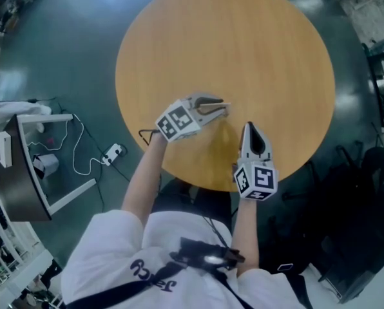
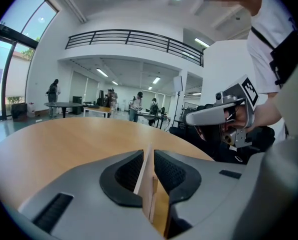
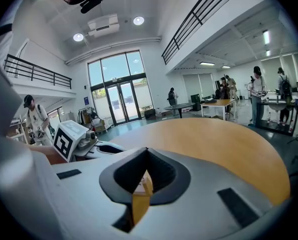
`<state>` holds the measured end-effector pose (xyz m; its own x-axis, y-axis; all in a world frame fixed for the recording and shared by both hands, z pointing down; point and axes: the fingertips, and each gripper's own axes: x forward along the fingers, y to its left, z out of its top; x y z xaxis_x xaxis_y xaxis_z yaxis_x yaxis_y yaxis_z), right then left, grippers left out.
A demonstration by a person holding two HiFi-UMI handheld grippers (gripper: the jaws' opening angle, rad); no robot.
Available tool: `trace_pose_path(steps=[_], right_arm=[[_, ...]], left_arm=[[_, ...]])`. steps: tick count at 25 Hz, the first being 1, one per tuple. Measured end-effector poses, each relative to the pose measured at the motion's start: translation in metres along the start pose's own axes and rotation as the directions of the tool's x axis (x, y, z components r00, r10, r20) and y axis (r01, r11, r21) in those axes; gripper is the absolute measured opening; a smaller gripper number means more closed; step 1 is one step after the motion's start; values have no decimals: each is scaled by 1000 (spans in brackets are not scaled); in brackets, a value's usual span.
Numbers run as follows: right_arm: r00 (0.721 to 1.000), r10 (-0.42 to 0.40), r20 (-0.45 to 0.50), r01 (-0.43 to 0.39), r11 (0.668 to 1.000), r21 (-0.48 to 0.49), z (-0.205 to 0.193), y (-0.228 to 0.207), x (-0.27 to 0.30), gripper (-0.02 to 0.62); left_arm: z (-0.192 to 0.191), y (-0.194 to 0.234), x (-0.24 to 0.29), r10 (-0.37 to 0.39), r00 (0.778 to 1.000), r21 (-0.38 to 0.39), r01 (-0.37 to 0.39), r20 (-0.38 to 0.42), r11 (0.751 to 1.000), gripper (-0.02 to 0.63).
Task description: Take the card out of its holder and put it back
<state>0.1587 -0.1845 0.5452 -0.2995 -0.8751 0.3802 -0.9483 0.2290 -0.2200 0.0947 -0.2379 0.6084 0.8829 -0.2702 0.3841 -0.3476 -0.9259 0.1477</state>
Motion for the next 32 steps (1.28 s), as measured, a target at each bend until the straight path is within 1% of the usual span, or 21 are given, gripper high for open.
trace_pose_path(steps=[2,8,11,15,19,22,24,26,30,32], right_arm=[[1000,6,2,-6,1000,-2,0,1,0,6],[1000,15,7,-15,1000,-2,4,5,-2,6],[1000,22,12,-21,1000,-15,6,10,-2,5],[999,32,36,-31,999,-28,12,13,-8,6],[998,24,62,-22,999,-36,20,15,-13,6],[996,11,87,-8,999,-35,26,15,-17,6],[995,6,102,-2,999,-38,31,16,-20,6],[993,4,118,2,999,-45,36,18,-23,6],[987,7,161,3,998,-59,50,20,-30,5],[983,4,181,9,998,-68,59,23,-33,6]], left_arm=[[0,0,0,-12,1000,7,12,-3,1000,48],[1,-3,1,-52,999,32,52,-13,998,29],[1,-4,3,-80,997,50,81,-22,995,28],[-2,-12,8,-132,990,73,136,-58,988,28],[-2,-19,8,-191,977,112,201,-95,973,28],[3,-22,7,-222,970,140,234,-100,962,28],[5,-22,5,-223,969,157,237,-103,959,28],[14,-21,2,-218,972,172,231,-88,958,28],[41,-19,-7,-198,978,205,206,-59,957,28],[60,-16,-12,-185,982,228,186,-24,956,28]])
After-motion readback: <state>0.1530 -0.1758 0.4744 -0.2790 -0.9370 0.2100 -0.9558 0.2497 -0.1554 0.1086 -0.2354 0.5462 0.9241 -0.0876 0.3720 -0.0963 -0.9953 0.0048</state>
